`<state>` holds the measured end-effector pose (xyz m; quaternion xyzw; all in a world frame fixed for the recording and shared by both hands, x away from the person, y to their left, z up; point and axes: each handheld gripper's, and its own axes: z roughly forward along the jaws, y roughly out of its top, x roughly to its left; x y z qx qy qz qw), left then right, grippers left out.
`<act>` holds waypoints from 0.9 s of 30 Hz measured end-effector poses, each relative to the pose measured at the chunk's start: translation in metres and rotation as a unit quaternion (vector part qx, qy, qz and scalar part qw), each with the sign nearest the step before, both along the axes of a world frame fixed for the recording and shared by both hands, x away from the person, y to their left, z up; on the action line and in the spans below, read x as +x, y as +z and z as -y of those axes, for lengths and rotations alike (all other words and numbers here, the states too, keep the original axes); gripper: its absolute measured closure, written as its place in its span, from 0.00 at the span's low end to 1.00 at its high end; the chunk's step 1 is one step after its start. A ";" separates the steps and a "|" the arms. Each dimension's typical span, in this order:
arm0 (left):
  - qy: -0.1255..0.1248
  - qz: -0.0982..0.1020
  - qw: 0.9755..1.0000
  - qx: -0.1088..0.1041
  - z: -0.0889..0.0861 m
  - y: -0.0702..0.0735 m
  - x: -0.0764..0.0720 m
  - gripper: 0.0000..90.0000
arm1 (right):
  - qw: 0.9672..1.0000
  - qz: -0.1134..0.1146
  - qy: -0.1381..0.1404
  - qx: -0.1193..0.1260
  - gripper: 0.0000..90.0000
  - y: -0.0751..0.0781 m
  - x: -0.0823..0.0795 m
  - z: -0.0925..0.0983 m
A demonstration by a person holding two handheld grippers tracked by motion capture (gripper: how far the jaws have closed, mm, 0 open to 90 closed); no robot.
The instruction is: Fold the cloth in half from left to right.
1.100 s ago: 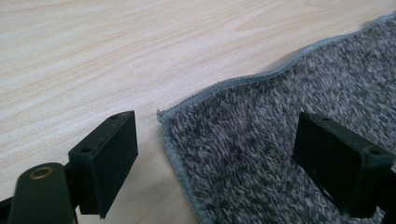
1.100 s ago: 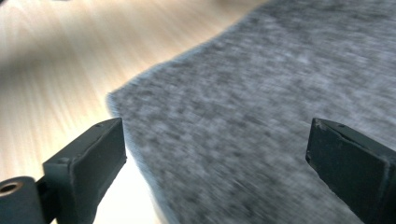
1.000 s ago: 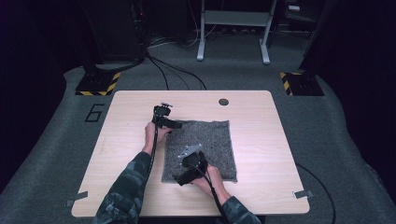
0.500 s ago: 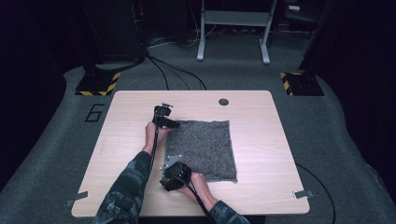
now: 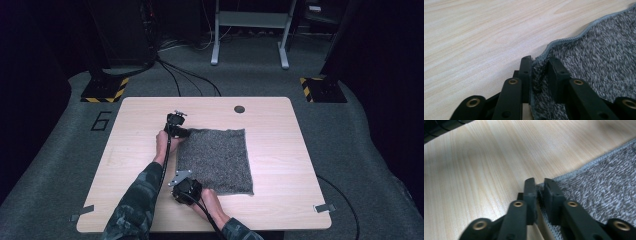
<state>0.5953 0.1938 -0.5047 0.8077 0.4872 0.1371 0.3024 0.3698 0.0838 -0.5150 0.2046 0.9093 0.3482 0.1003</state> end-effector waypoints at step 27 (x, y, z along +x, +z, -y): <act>0.032 0.006 0.999 0.013 -0.013 0.000 0.007 0.67 | 1.000 -0.021 -0.012 0.013 0.98 -0.001 0.000 0.005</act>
